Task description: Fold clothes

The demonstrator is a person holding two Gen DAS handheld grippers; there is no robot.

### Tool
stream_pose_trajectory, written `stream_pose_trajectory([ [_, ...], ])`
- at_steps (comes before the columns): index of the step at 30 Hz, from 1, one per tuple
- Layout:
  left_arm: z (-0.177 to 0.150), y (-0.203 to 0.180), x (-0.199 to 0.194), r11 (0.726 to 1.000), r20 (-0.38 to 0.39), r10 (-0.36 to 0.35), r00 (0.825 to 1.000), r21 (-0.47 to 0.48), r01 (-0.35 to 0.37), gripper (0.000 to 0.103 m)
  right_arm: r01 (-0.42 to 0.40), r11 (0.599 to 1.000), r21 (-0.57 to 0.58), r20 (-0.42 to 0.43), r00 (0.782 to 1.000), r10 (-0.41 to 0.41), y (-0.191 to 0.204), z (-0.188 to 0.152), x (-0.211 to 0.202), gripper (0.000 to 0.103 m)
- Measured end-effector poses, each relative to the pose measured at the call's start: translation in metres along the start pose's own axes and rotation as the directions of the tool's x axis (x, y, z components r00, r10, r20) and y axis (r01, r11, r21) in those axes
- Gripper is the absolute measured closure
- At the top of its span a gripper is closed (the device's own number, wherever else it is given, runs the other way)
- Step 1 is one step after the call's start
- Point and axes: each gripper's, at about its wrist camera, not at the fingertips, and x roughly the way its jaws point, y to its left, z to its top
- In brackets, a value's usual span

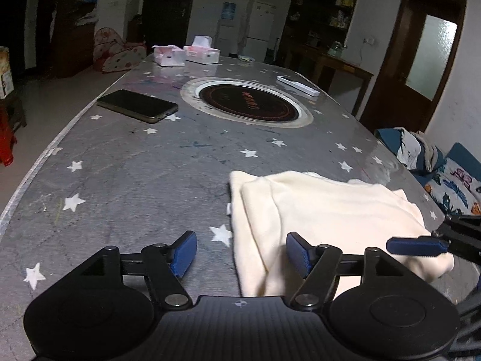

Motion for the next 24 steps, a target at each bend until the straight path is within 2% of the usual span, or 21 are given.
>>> stream_pose_trajectory([
  [7,-0.001,0.015,-0.004,0.999,-0.001,0.023,1.000,-0.034,-0.023,0.025,-0.040,0.997,-0.072,-0.018,0.999,0.039,0.021,0.009,0.015,0.048],
  [11,-0.002,0.022,-0.004,0.998,-0.004,0.030,1.000,-0.052,-0.030,0.024,-0.055,0.993,-0.107,-0.020,0.998,0.053,0.033,0.014,0.025,0.048],
  [22,-0.001,0.034,-0.003,0.994,-0.015,-0.010,1.000,-0.108,0.008,0.024,-0.080,0.972,-0.221,-0.038,0.997,0.074,0.062,0.024,0.048,0.050],
  [24,0.000,0.035,-0.003,0.993,-0.017,-0.021,1.000,-0.119,0.018,0.024,-0.075,0.972,-0.224,-0.045,0.997,0.067,0.063,0.025,0.052,0.054],
])
